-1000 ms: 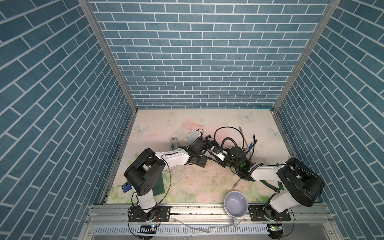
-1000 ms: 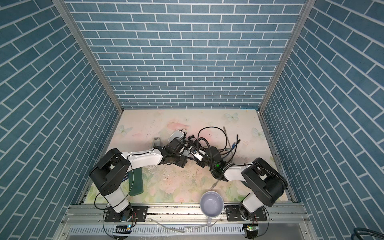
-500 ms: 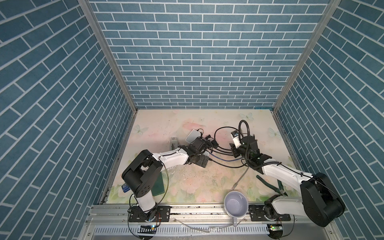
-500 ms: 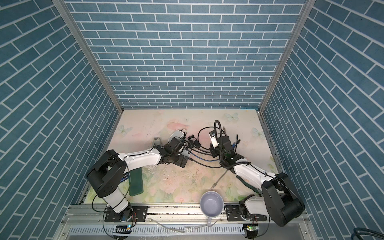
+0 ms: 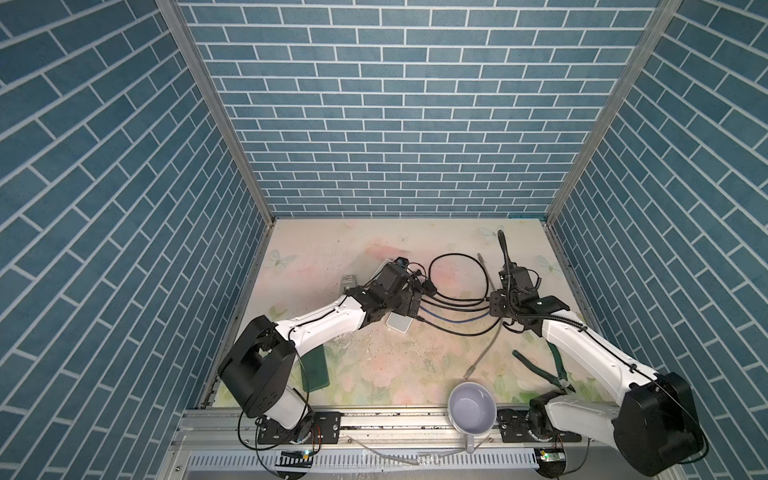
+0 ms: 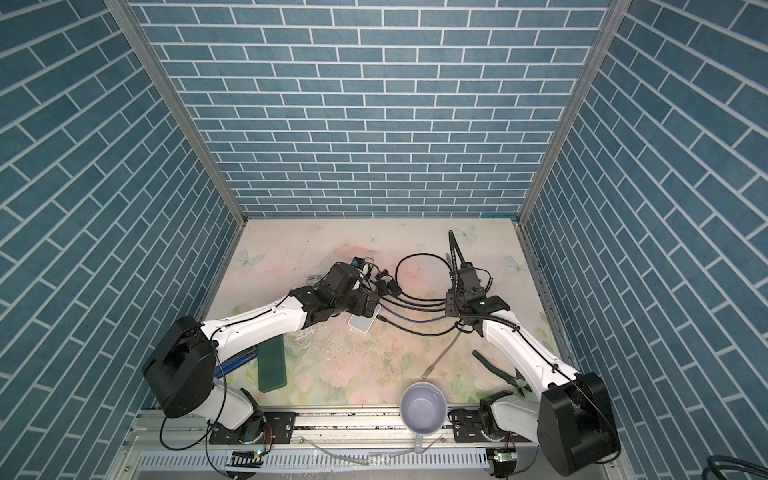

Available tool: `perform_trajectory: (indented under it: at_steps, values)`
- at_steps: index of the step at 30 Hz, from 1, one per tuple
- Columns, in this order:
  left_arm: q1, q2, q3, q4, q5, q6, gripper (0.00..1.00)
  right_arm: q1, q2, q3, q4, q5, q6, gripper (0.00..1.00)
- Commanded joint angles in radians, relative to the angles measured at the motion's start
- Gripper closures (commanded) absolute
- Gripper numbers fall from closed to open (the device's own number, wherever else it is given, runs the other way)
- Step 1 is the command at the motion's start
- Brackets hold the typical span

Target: Insert the plug into the switch port

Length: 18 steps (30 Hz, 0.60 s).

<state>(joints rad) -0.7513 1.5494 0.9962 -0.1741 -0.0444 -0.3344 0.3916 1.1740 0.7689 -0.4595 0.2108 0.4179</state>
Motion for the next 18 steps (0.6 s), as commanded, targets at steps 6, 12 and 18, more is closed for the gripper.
perform_trajectory:
  at_steps: [6,12,18]
  values:
    - [0.004,0.017,0.003,0.052,0.007,-0.062,0.00,-0.003,-0.034,-0.076,-0.160,0.019,0.219,0.60]
    - [0.004,0.012,0.007,0.033,-0.033,-0.067,0.00,0.000,0.002,-0.107,-0.157,-0.011,0.238,0.61]
    - [0.061,0.021,-0.049,0.064,0.010,-0.147,0.01,0.000,0.026,-0.119,-0.123,-0.013,0.219,0.61]
